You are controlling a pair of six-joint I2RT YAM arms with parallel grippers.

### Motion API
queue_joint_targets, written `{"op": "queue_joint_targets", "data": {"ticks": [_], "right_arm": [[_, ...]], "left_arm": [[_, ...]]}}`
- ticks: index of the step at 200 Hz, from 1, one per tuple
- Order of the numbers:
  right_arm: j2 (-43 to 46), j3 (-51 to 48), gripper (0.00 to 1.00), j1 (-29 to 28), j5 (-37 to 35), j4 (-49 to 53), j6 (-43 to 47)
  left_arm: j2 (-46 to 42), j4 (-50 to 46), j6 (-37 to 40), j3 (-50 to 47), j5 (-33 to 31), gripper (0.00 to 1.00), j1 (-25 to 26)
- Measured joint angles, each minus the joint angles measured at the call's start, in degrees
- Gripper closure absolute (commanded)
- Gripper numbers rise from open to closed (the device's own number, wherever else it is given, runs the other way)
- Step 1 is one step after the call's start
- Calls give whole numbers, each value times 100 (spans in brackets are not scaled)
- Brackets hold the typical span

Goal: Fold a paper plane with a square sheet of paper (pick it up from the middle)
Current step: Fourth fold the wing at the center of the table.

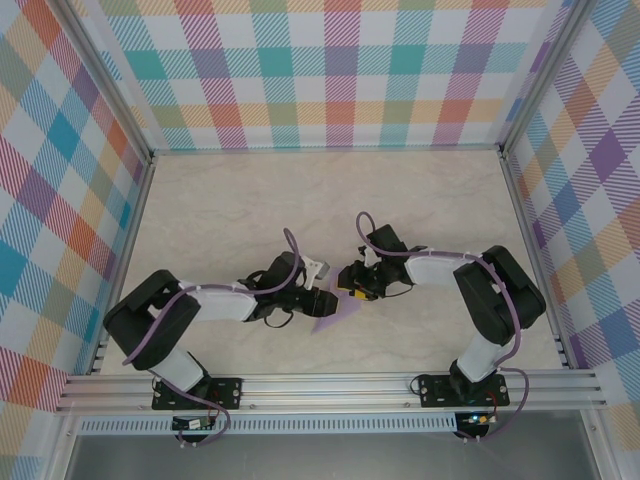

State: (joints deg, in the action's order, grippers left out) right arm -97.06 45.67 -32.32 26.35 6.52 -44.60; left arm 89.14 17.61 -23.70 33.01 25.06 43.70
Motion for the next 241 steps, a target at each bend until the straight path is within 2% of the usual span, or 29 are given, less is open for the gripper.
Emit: {"op": "queue_joint_targets", "data": {"ticks": [49,91,151,241], "right_arm": [[0,63,52,-4,-81,140,2],[0,101,52,-4,-127,225,2],[-35,188,52,-7,-162,367,2],[-68,256,53,-4,-166,474,4]], "left_arm": [[-999,236,-839,-658,-710,47,55],[-1427,254,-1412,-942,-1725,48,568],[-813,680,-1687,-861,-2315,50,1075],[-66,1204,-1714,-748,-2256,70,1141]]}}
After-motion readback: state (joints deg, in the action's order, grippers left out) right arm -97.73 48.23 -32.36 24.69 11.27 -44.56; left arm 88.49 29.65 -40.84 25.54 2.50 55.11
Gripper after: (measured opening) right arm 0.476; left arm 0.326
